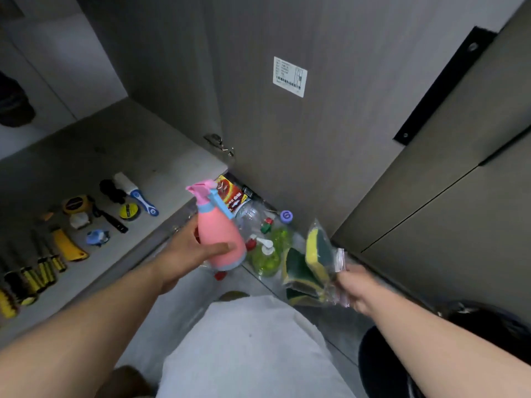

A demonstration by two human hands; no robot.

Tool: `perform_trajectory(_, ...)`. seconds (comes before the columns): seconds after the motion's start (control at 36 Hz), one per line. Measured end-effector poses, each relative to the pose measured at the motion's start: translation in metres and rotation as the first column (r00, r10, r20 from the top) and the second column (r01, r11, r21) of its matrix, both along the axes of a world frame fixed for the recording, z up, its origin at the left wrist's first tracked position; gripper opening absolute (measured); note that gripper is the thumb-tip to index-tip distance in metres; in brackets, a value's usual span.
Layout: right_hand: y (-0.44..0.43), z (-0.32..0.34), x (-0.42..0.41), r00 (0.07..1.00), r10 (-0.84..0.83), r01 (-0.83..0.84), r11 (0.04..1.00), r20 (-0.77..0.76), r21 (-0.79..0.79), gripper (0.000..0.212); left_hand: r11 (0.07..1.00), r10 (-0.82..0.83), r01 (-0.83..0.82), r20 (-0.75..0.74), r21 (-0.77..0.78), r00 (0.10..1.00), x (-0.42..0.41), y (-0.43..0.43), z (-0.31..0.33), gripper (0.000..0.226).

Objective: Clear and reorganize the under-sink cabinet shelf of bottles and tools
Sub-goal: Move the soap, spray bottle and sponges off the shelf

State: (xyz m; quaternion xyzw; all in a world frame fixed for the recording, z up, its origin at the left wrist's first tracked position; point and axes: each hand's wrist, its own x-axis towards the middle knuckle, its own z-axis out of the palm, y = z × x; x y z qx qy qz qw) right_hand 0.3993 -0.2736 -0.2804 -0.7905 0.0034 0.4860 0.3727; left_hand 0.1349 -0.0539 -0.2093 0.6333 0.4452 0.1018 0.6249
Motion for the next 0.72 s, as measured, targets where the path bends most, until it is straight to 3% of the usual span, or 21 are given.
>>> perform_trajectory(0.06, -0.006, -0.020, -0.005, 0.990, -0.124, 0.130, 0.987, 0.064, -0.091, 0.018, 1.000, -0.010, 0.010, -0.010, 0.006, 1.000, -0.009, 0.005, -0.001, 0.073)
perform_trajectory(0.17, -0.009, -0.046, -0.014, 0.946, -0.301, 0.315, 0.941, 0.120, -0.125, 0.022, 1.000, 0.009, -0.009, -0.052, 0.003, 0.999, -0.021, 0.012, -0.006, 0.073)
perform_trajectory(0.28, -0.012, -0.060, -0.014, 0.903, -0.422, 0.429, 0.885, 0.078, -0.182, 0.061, 1.000, -0.005, 0.004, -0.077, -0.012, 0.997, -0.025, 0.013, -0.015, 0.074)
perform_trajectory(0.36, -0.012, -0.066, -0.014, 0.889, -0.457, 0.456, 0.882, 0.014, -0.122, 0.072, 1.000, -0.015, 0.012, -0.088, -0.029, 0.996, -0.025, 0.012, -0.022, 0.075)
perform_trajectory(0.42, -0.009, -0.064, -0.017, 0.896, -0.442, 0.436, 0.893, -0.040, -0.109, 0.091, 0.998, -0.011, 0.006, -0.094, -0.058, 0.996, -0.024, 0.011, -0.027, 0.076)
perform_trajectory(0.53, -0.008, -0.070, -0.020, 0.923, -0.383, 0.362, 0.898, -0.039, -0.250, 0.126, 0.998, -0.008, 0.000, -0.114, -0.064, 0.993, -0.019, 0.008, -0.035, 0.082)
perform_trajectory(0.58, -0.007, -0.076, -0.021, 0.893, -0.440, 0.399, 0.869, -0.091, -0.293, 0.121, 0.998, -0.026, 0.018, -0.115, -0.064, 0.993, -0.018, 0.006, -0.039, 0.080)
perform_trajectory(0.67, 0.002, -0.078, -0.023, 0.862, -0.463, 0.399, 0.871, -0.208, -0.286, 0.064, 0.997, -0.024, 0.017, -0.100, -0.069, 0.995, -0.018, 0.004, -0.043, 0.078)
perform_trajectory(0.72, 0.010, -0.079, -0.022, 0.851, -0.480, 0.426, 0.869, -0.215, -0.252, 0.047, 0.998, -0.018, 0.012, -0.095, -0.065, 0.995, -0.018, 0.002, -0.045, 0.077)
